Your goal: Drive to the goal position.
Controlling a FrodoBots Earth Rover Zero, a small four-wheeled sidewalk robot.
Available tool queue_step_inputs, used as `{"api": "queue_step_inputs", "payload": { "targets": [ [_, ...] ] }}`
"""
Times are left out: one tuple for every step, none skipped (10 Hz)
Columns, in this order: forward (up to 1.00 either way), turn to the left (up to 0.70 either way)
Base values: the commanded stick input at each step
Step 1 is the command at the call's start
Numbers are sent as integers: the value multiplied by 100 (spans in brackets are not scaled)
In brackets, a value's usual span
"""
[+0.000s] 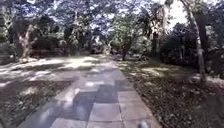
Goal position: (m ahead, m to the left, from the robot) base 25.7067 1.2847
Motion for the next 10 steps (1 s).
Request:
{"api": "queue_step_inputs", "payload": {
  "targets": [
    [50,0],
    [50,0],
    [50,0],
    [50,0],
    [50,0],
    [50,-17],
    [50,-50],
    [50,-50],
    [50,-41],
    [50,-4]
  ]
}}
